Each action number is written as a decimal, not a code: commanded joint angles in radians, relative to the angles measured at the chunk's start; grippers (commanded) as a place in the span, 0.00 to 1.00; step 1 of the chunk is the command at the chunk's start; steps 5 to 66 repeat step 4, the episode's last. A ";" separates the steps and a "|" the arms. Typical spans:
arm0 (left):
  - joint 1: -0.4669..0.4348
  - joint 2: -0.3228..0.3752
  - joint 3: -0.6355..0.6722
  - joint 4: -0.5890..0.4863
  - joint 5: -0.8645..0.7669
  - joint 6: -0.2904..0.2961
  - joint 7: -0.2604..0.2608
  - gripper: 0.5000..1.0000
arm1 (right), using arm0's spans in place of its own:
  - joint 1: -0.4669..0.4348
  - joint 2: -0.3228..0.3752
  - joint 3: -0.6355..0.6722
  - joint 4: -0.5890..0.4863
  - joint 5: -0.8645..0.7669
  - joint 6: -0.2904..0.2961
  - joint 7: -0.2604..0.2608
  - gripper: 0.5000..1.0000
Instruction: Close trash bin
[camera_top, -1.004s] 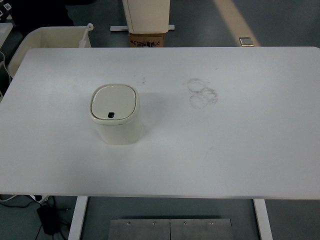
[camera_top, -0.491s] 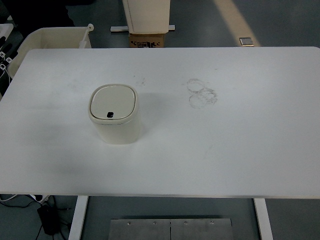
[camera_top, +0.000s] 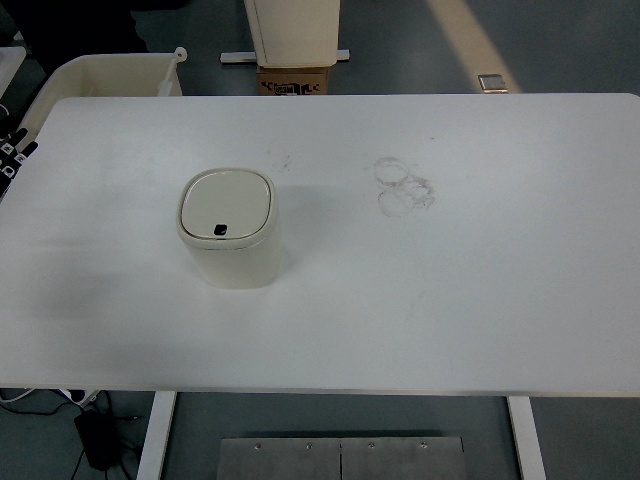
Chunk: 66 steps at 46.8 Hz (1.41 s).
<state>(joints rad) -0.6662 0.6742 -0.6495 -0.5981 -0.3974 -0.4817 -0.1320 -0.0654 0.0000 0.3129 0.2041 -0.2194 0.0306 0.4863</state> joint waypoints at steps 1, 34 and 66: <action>0.000 -0.004 0.001 0.000 0.002 0.000 0.000 1.00 | -0.001 0.000 0.000 0.000 0.000 0.000 0.000 0.98; 0.002 -0.004 0.001 0.000 0.002 0.000 0.000 1.00 | -0.002 0.000 0.000 0.000 0.000 0.000 0.006 0.98; 0.002 -0.004 0.001 0.000 0.002 0.000 0.000 1.00 | -0.002 0.000 0.000 0.000 0.000 0.000 0.006 0.98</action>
